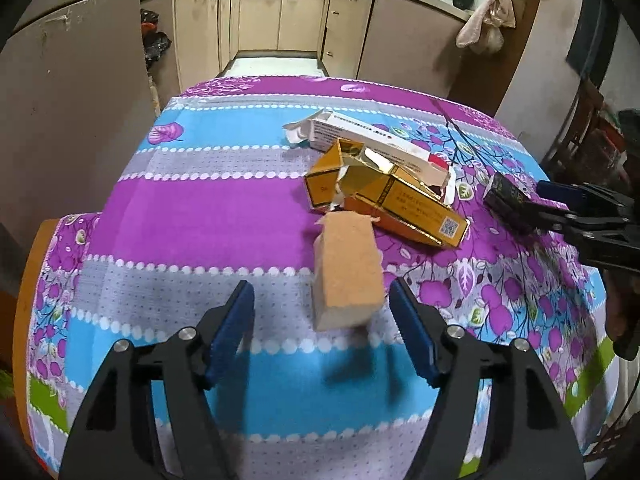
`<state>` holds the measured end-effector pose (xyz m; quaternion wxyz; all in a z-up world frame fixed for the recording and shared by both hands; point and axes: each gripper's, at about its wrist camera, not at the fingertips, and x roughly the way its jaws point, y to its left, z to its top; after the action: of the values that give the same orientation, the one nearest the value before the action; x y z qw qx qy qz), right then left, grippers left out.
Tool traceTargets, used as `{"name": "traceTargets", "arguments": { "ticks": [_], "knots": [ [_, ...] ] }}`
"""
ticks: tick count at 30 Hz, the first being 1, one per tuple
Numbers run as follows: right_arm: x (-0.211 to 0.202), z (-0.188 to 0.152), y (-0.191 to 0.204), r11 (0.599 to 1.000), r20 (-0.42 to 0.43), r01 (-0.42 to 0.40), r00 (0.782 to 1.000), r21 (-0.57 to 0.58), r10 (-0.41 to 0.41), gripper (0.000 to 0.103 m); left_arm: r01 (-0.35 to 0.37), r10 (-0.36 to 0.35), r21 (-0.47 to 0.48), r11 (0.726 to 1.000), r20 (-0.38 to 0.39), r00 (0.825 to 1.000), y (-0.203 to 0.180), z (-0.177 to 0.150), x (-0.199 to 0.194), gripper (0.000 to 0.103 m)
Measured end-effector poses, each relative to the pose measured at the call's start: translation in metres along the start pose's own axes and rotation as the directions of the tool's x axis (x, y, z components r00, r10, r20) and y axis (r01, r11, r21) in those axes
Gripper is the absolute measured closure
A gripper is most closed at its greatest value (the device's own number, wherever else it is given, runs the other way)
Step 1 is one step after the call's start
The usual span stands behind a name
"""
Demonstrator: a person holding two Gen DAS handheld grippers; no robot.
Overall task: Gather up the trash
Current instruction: 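Grasp the tan sponge block with left tool while right tool grasps the black coffee pouch, then carry the sponge block and coffee pouch over the white basin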
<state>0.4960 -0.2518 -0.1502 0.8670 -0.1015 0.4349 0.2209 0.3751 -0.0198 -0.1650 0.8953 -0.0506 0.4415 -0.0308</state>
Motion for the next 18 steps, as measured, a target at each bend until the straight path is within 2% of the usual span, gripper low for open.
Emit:
{"name": "traceTargets", "arguments": {
  "ticks": [3,5,7,9,11,12,15,18],
  "knots": [
    [0.016,0.003,-0.001,1.000,-0.031,0.028,0.999,-0.003,-0.028,0.032,-0.024,0.024,0.007,1.000,0.006,1.000,-0.004,0.000,0.005,0.035],
    [0.022,0.003,-0.001,0.999,-0.039,0.051,0.998,0.001,-0.050,0.042,-0.029,0.029,-0.005,1.000,0.015,0.999,-0.004,0.000,0.005,0.036],
    [0.023,0.001,-0.005,0.997,-0.029,0.067,0.997,0.026,-0.067,0.053,-0.042,0.042,-0.018,0.999,0.023,0.999,-0.002,0.001,0.004,0.047],
    [0.021,-0.002,-0.008,0.996,-0.014,0.065,0.998,0.056,-0.065,0.056,-0.046,0.047,-0.022,0.999,0.033,0.998,-0.001,0.001,0.004,0.062],
    [0.020,-0.004,-0.005,0.994,-0.002,0.089,0.996,0.063,-0.089,0.058,-0.049,0.050,-0.017,0.999,0.039,0.998,-0.002,0.000,0.003,0.074],
    [0.018,-0.006,-0.003,0.993,0.005,0.101,0.995,0.064,-0.102,0.062,-0.045,0.046,-0.022,0.999,0.043,0.998,-0.002,-0.001,0.003,0.076],
    [0.003,-0.014,0.003,0.986,0.046,0.128,0.990,0.108,-0.134,0.068,-0.047,0.048,-0.032,0.998,0.050,0.998,0.001,-0.004,-0.001,0.077],
    [-0.026,-0.027,0.011,0.976,0.108,0.138,0.982,0.166,-0.157,0.069,-0.048,0.051,-0.033,0.998,0.082,0.995,0.003,-0.008,-0.014,0.077]
  ]
}}
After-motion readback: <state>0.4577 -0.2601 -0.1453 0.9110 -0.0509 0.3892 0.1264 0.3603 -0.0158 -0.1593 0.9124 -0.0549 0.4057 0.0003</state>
